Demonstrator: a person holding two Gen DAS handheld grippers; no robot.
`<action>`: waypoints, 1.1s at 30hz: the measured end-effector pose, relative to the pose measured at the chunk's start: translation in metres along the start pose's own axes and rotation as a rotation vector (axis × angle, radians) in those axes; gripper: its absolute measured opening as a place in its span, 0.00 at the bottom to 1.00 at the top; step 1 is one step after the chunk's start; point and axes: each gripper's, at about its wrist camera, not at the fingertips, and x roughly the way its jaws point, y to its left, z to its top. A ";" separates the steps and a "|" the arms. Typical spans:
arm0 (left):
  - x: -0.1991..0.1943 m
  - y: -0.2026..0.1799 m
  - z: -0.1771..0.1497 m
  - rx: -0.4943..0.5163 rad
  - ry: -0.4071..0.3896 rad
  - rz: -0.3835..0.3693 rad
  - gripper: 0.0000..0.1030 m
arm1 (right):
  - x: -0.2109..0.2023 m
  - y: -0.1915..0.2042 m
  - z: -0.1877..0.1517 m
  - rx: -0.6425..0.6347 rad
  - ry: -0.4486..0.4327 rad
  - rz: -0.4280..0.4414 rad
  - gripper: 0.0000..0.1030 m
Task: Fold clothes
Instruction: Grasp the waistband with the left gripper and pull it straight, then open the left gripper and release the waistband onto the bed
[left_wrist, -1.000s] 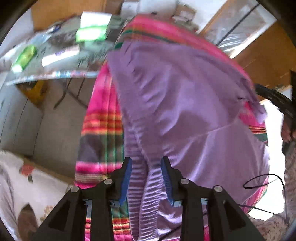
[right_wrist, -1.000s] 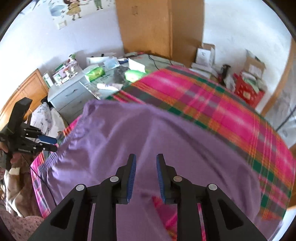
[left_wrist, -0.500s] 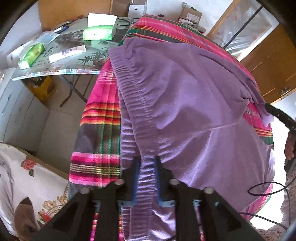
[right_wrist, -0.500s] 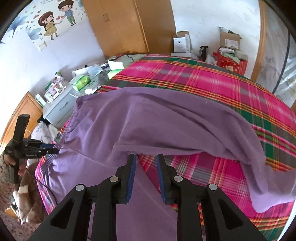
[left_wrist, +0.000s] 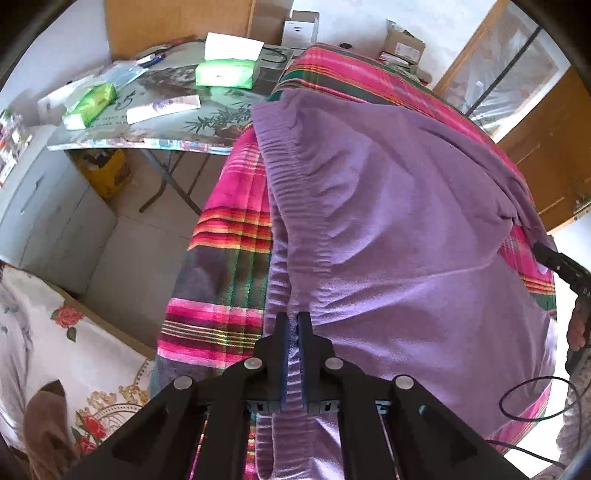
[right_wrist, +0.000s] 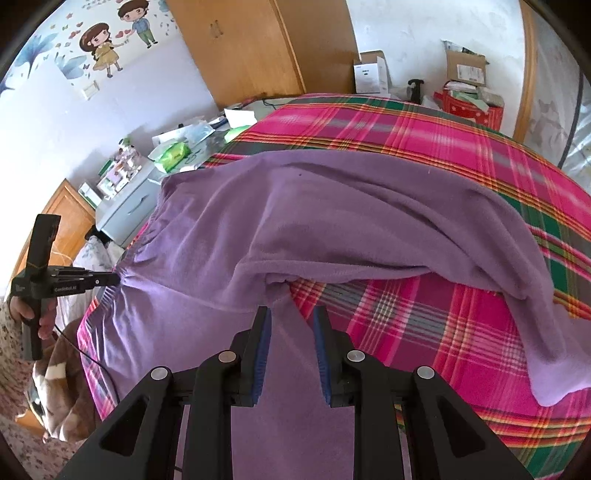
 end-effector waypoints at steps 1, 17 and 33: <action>0.000 -0.001 0.000 0.001 0.001 0.005 0.05 | 0.000 -0.001 -0.001 0.002 0.000 0.000 0.23; -0.043 -0.031 0.002 0.029 -0.120 0.070 0.14 | -0.062 -0.094 -0.034 0.212 -0.127 -0.151 0.24; -0.007 -0.226 0.008 0.482 -0.129 -0.021 0.24 | -0.112 -0.182 -0.090 0.382 -0.186 -0.366 0.31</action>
